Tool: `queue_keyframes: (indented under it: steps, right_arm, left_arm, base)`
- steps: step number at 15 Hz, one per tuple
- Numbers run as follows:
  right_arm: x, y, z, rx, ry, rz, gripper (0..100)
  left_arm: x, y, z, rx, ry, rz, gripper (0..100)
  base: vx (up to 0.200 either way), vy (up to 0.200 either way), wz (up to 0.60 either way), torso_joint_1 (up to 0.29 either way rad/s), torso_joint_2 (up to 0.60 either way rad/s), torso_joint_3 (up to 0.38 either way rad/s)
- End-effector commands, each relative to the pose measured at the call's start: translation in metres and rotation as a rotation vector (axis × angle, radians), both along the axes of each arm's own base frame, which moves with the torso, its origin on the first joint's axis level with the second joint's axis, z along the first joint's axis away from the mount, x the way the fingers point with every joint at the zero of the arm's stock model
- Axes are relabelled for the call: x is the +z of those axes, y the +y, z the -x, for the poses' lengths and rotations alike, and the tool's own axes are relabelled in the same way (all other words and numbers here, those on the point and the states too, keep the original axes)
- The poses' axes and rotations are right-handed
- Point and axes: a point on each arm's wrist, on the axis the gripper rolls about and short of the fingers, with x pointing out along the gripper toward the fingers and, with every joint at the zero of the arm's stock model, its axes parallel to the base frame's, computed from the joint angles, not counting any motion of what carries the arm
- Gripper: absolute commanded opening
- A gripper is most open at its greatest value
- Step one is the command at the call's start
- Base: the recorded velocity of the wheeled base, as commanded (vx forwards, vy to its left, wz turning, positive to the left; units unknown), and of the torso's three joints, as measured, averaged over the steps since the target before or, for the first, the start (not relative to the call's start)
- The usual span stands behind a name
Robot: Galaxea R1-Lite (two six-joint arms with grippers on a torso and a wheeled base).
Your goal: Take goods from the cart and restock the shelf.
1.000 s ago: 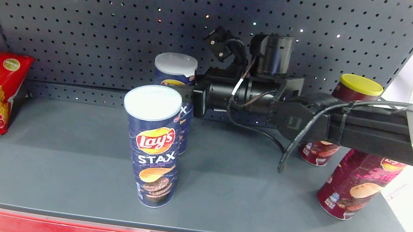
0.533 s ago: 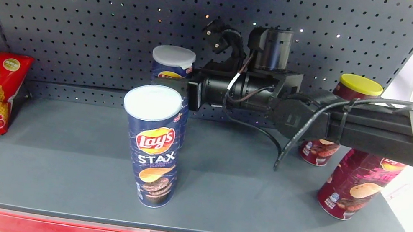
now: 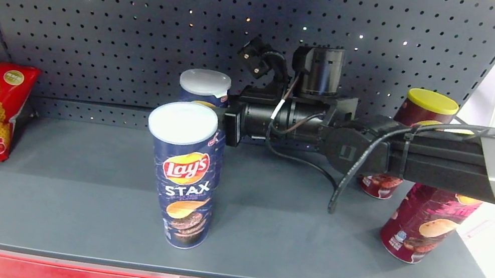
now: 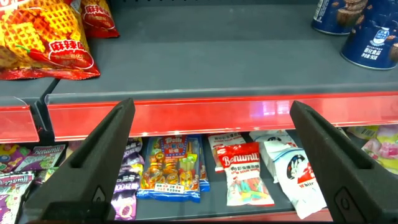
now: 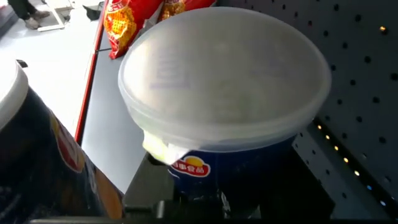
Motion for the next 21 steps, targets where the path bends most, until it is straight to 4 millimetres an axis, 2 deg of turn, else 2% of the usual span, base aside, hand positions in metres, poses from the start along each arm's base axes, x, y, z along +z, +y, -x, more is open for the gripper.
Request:
queue_keyframes:
  steps: [1, 3, 4, 10, 13, 21]
  right_arm:
    - [-0.001, -0.001, 0.000, -0.001, 0.003, 0.004, 0]
    - [-0.002, 0.000, 0.000, -0.001, 0.005, 0.006, 0]
    - [-0.003, 0.000, 0.000, -0.001, 0.006, 0.008, 100]
    - [0.000, -0.002, 0.001, 0.001, -0.005, 0.005, 100]
    - [0.006, -0.011, 0.000, -0.016, -0.009, 0.000, 100]
    - [0.018, -0.064, 0.005, -0.067, -0.008, 0.025, 100]
  left_arm:
    - [0.000, 0.000, 0.000, -0.001, 0.001, 0.000, 100]
    - [0.000, 0.000, 0.000, -0.001, 0.001, 0.000, 100]
    - [0.000, 0.000, 0.000, -0.001, 0.001, 0.000, 100]
    - [0.000, 0.000, 0.000, -0.001, 0.001, 0.000, 100]
    - [0.000, 0.000, 0.000, 0.001, 0.001, 0.000, 100]
    - [0.000, 0.000, 0.000, -0.001, 0.003, 0.000, 100]
  base:
    - [0.000, 0.000, 0.00, 0.000, 0.00, 0.000]
    - [0.000, 0.000, 0.00, 0.000, 0.00, 0.000]
    - [0.000, 0.000, 0.00, 0.000, 0.00, 0.000]
    - [0.000, 0.000, 0.00, 0.000, 0.00, 0.000]
    - [0.000, 0.000, 0.00, 0.000, 0.00, 0.000]
    - [0.000, 0.000, 0.00, 0.000, 0.00, 0.000]
